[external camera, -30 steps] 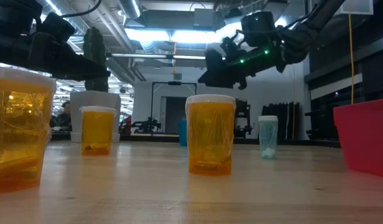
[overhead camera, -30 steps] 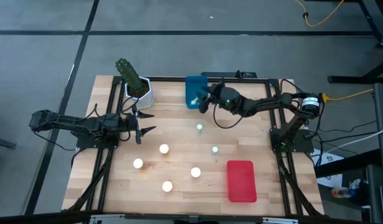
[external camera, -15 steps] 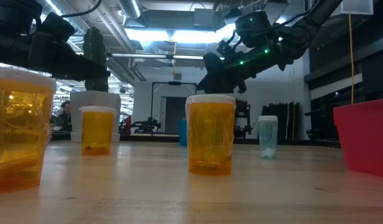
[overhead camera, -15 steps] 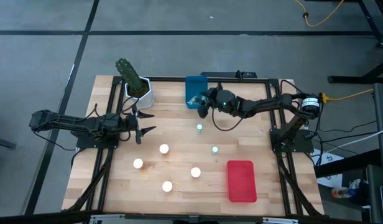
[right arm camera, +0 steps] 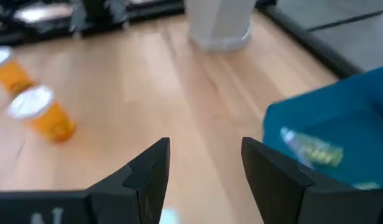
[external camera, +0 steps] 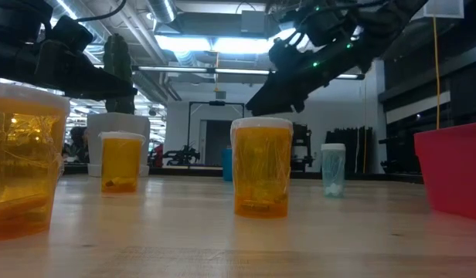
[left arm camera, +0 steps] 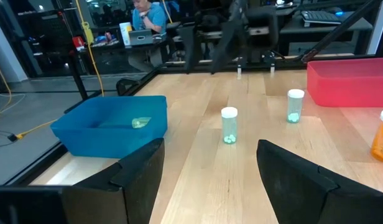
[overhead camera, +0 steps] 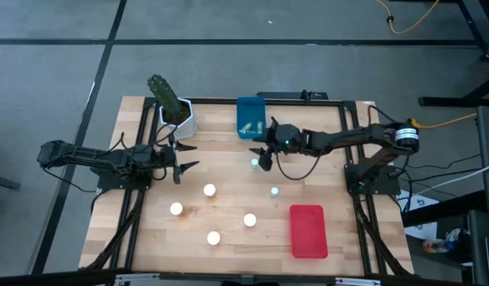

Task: Pick and place medicine bottles into bin by pill shape (circle, oval)
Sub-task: Put the small green pill bottle into the blue bin

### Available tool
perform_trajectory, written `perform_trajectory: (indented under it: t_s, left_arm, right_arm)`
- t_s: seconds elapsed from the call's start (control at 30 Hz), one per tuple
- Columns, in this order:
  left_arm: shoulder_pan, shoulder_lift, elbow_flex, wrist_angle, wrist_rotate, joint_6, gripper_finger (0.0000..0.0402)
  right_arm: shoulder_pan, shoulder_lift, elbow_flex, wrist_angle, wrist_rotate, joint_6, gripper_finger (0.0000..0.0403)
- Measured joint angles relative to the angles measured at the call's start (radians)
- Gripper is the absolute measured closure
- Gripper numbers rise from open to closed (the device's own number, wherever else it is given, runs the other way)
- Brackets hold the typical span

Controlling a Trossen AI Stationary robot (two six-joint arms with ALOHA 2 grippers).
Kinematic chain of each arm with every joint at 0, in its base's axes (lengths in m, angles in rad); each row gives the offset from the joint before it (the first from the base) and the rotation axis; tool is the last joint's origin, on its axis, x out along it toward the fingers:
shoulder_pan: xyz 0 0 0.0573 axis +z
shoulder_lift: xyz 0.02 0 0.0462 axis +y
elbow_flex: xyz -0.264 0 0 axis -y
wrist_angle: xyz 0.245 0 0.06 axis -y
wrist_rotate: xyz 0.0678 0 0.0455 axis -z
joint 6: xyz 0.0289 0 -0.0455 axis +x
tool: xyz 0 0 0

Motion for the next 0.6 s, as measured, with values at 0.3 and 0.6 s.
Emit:
perform_trajectory:
  t_s: [0.3,0.6]
  left_arm:
    - [0.000,0.000,0.000,0.000,0.000,0.000,0.0154]
    - [0.000,0.000,0.000,0.000,0.001,0.000,0.0154]
  right_arm:
    - [0.032,-0.054,-0.001,-0.345,-0.017,0.008,0.0202]
    - [0.058,-0.054,-0.001,-0.391,-0.025,-0.015,0.0202]
